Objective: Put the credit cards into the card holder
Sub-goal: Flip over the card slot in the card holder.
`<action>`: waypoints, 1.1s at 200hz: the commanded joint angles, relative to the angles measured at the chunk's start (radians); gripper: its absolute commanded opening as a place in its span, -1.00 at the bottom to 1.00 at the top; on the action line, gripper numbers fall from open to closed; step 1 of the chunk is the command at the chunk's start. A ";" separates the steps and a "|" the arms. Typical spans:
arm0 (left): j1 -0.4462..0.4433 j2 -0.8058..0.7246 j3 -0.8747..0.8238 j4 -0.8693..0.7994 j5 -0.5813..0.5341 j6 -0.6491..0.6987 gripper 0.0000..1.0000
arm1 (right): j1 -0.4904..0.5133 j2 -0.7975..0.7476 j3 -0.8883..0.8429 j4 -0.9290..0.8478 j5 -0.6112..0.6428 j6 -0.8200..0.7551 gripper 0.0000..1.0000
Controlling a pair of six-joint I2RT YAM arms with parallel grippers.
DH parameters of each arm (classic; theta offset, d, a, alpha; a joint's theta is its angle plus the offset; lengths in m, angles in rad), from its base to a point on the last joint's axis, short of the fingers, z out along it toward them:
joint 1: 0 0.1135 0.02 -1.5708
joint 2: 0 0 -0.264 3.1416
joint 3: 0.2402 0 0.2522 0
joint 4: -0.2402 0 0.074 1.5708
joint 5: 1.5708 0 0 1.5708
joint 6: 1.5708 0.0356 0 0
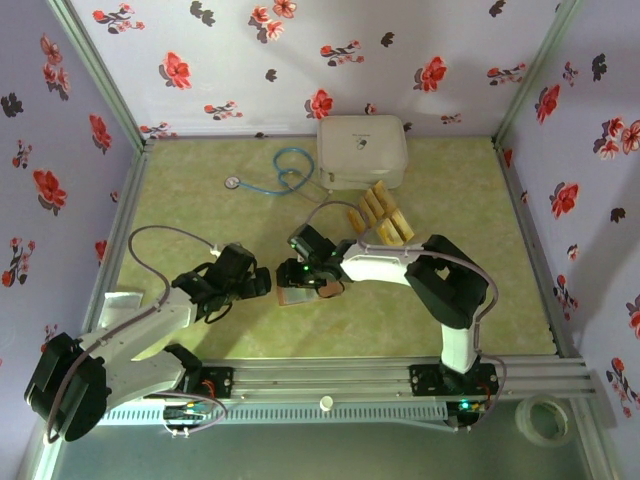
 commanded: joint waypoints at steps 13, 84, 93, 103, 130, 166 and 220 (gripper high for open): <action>0.009 0.028 0.008 -0.009 0.015 0.025 0.99 | -0.006 -0.071 0.041 -0.061 0.033 -0.026 0.00; -0.012 0.105 0.041 0.020 0.044 0.037 0.99 | -0.051 -0.171 -0.046 -0.112 0.079 -0.084 -0.16; -0.011 0.107 0.039 0.022 0.042 0.036 0.99 | -0.053 -0.173 -0.064 -0.099 0.080 -0.083 -0.32; -0.012 0.110 0.037 0.023 0.041 0.033 0.99 | -0.052 -0.171 -0.083 -0.086 0.079 -0.079 -0.52; -0.012 0.125 0.039 0.021 0.039 0.035 0.99 | -0.053 -0.153 -0.112 -0.051 0.069 -0.072 -0.93; -0.012 0.147 0.039 0.027 0.039 0.037 0.99 | -0.053 -0.117 -0.118 -0.018 0.049 -0.065 -1.00; -0.013 0.173 0.045 0.039 0.039 0.039 0.99 | -0.048 -0.064 -0.106 0.007 0.027 -0.056 -1.00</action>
